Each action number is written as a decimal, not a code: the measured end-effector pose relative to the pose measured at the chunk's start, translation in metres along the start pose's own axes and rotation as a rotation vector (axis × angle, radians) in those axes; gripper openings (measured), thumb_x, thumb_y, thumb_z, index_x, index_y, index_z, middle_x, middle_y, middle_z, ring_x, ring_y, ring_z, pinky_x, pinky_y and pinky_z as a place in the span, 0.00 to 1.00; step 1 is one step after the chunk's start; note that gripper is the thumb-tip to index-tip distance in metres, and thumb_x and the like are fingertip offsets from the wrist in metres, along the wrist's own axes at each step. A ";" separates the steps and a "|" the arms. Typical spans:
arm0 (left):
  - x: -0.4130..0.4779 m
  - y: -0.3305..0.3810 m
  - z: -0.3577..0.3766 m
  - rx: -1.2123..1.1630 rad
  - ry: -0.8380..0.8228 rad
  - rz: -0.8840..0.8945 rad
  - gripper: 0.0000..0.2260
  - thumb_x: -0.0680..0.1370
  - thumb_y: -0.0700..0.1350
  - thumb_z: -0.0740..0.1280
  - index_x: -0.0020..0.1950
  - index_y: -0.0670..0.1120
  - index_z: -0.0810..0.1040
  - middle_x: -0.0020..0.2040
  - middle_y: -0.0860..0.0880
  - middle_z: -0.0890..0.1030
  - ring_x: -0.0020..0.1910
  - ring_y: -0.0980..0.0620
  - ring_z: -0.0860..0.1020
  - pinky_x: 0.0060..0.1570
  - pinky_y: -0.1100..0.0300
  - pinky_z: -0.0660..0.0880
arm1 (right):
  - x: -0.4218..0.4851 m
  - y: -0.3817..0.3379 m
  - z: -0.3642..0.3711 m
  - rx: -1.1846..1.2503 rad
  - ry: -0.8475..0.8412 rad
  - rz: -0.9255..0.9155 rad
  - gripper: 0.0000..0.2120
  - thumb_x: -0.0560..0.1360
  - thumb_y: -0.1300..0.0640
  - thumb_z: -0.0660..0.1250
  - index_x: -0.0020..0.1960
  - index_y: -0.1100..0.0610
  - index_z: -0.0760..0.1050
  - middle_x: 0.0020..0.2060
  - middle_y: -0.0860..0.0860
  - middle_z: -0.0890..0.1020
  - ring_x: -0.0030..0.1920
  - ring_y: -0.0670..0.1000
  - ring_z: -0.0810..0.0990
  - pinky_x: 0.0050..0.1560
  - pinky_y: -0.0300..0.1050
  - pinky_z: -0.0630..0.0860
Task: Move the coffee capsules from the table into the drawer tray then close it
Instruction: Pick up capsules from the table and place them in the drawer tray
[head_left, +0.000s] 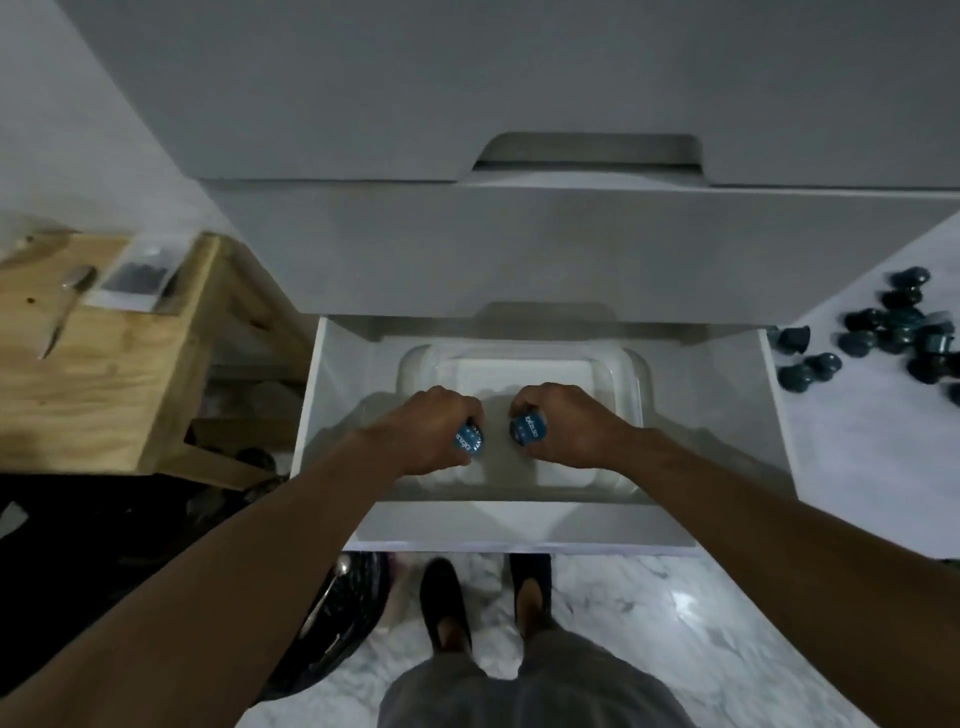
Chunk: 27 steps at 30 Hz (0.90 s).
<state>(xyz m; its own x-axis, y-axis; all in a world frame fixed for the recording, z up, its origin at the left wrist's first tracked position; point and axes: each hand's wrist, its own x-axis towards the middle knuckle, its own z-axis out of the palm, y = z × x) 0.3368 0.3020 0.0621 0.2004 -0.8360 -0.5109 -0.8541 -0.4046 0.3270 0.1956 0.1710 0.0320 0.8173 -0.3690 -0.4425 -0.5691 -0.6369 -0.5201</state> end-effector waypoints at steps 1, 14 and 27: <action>0.003 -0.004 0.002 -0.001 -0.016 0.018 0.15 0.70 0.47 0.75 0.55 0.50 0.76 0.54 0.50 0.80 0.51 0.51 0.77 0.45 0.62 0.71 | -0.001 -0.003 0.002 -0.013 -0.001 0.004 0.20 0.68 0.59 0.74 0.59 0.53 0.75 0.56 0.52 0.79 0.54 0.51 0.76 0.52 0.42 0.74; 0.014 -0.020 -0.002 0.002 -0.059 0.097 0.10 0.73 0.45 0.72 0.53 0.46 0.81 0.50 0.45 0.80 0.44 0.48 0.77 0.43 0.59 0.72 | 0.000 -0.028 0.012 0.117 -0.028 0.170 0.08 0.71 0.61 0.71 0.51 0.57 0.80 0.45 0.57 0.84 0.35 0.51 0.84 0.45 0.49 0.83; 0.003 -0.026 0.000 0.043 -0.111 -0.012 0.12 0.72 0.48 0.74 0.51 0.44 0.80 0.47 0.45 0.82 0.43 0.47 0.80 0.51 0.54 0.79 | 0.012 -0.053 0.019 0.140 -0.212 0.183 0.14 0.69 0.68 0.70 0.53 0.60 0.80 0.46 0.57 0.84 0.41 0.54 0.85 0.48 0.49 0.83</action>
<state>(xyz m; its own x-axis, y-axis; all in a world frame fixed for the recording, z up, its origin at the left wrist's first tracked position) 0.3600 0.3104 0.0523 0.1581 -0.7840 -0.6003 -0.8723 -0.3958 0.2872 0.2343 0.2135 0.0400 0.6715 -0.3104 -0.6729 -0.7240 -0.4680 -0.5067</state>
